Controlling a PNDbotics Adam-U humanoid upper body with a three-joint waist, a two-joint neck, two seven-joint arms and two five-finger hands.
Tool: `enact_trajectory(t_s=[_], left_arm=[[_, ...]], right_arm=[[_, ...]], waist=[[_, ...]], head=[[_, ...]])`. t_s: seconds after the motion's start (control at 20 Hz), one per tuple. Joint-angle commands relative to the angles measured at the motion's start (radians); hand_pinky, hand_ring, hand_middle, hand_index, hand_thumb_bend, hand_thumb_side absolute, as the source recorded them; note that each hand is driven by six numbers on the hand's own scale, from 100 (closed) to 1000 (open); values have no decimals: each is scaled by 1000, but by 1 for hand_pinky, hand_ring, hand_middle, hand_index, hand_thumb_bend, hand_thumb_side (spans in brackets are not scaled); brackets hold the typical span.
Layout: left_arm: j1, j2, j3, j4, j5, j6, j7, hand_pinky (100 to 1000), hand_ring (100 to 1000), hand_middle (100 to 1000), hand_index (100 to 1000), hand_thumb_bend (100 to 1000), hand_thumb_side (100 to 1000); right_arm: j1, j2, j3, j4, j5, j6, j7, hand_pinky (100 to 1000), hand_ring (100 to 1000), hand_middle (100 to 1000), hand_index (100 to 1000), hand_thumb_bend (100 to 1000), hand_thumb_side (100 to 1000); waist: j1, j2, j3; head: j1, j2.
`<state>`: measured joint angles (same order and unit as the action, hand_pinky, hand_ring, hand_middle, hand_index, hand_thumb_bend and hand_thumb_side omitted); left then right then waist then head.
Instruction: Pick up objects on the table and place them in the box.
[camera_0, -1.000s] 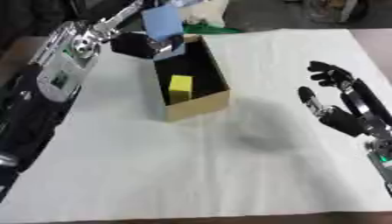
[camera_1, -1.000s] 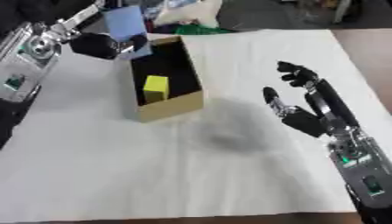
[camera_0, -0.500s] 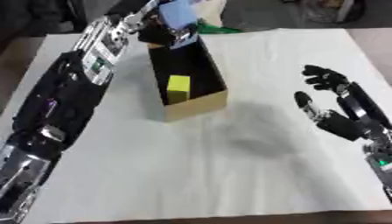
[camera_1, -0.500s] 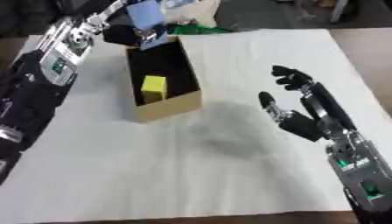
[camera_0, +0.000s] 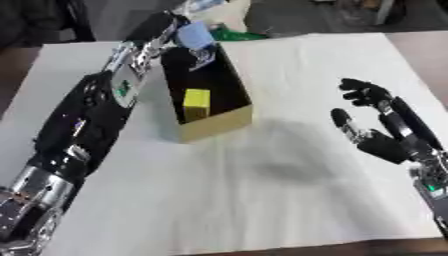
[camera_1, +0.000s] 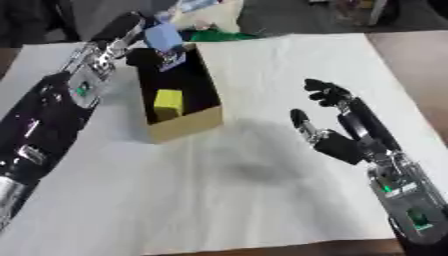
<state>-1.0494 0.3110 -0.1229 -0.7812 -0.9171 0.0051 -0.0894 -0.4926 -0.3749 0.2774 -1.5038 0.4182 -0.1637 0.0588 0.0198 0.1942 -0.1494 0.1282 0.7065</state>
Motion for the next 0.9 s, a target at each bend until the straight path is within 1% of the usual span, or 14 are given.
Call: enact_trajectory(t_s=[0.05, 0.1, 0.15, 0.3, 0.35, 0.4, 0.45, 0.5, 0.55, 0.6, 0.65, 0.8, 0.9], left_arm=[[-32, 5, 26, 61, -53, -24, 41, 763, 735, 620, 827, 379, 672], [-33, 3, 31, 75, -67, -31, 51, 788, 778, 692, 861, 406, 694], [-34, 2, 36, 86, -78, -37, 60, 813, 815, 752, 895, 458, 725], [-34, 0, 46, 99, -96, -42, 85, 855, 878, 844, 949, 551, 782], [-35, 1, 47, 97, -98, -40, 96, 869, 904, 879, 968, 625, 822], [-34, 2, 48, 93, -100, -38, 109, 873, 921, 903, 980, 695, 884], [-34, 2, 50, 87, -98, -34, 122, 877, 927, 910, 983, 724, 910], [-33, 3, 51, 79, -93, -31, 138, 885, 937, 924, 992, 801, 983], [-31, 4, 51, 70, -85, -28, 153, 886, 940, 927, 994, 827, 1000], [-29, 5, 50, 62, -75, -27, 166, 887, 940, 928, 995, 835, 1000], [-27, 5, 49, 53, -64, -27, 178, 890, 944, 928, 997, 876, 1000], [-18, 13, 50, -4, -19, -46, 200, 883, 930, 900, 986, 840, 1000], [-8, 23, 43, -53, 15, -66, 203, 870, 899, 852, 970, 720, 1000]], right_arm=[[-13, -11, -6, -8, -8, -1, 2, 816, 838, 853, 961, 271, 813], [-13, -11, -6, -8, -9, -1, 2, 816, 838, 853, 961, 271, 813], [-13, -11, -6, -8, -9, -1, 2, 816, 838, 853, 961, 270, 813], [-13, -11, -7, -8, -9, 0, 2, 816, 838, 853, 961, 270, 813], [-13, -10, -7, -8, -10, 0, 2, 816, 838, 853, 961, 270, 813], [-13, -10, -7, -8, -10, -1, 2, 816, 838, 853, 961, 270, 813], [-12, -10, -7, -8, -10, 0, 2, 816, 838, 853, 961, 270, 814], [-12, -10, -7, -7, -10, 0, 2, 816, 838, 853, 961, 270, 814], [-12, -10, -7, -7, -10, 0, 2, 816, 838, 853, 961, 270, 813], [-12, -10, -7, -7, -10, 0, 1, 816, 838, 853, 961, 270, 813], [-11, -10, -8, -7, -10, 0, 1, 815, 837, 852, 961, 270, 814], [-8, -10, -9, -7, -11, 0, 0, 815, 837, 853, 961, 269, 814], [-5, -10, -12, -7, -11, 1, -2, 815, 837, 853, 961, 268, 818]], waist=[[-4, -15, -1], [-4, -15, -1], [-5, -15, -1], [-6, -15, -1], [-6, -15, -1], [-6, -15, -1], [-6, -15, 0], [-6, -15, 0], [-7, -15, 0], [-7, -14, 0], [-7, -14, 1], [-8, -15, 6], [-9, -17, 12]], head=[[-3, -12], [-4, -12], [-5, -13], [-5, -13], [-5, -14], [-6, -14], [-6, -14], [-7, -15], [-7, -16], [-8, -16], [-9, -16], [-11, -15], [-14, -13]])
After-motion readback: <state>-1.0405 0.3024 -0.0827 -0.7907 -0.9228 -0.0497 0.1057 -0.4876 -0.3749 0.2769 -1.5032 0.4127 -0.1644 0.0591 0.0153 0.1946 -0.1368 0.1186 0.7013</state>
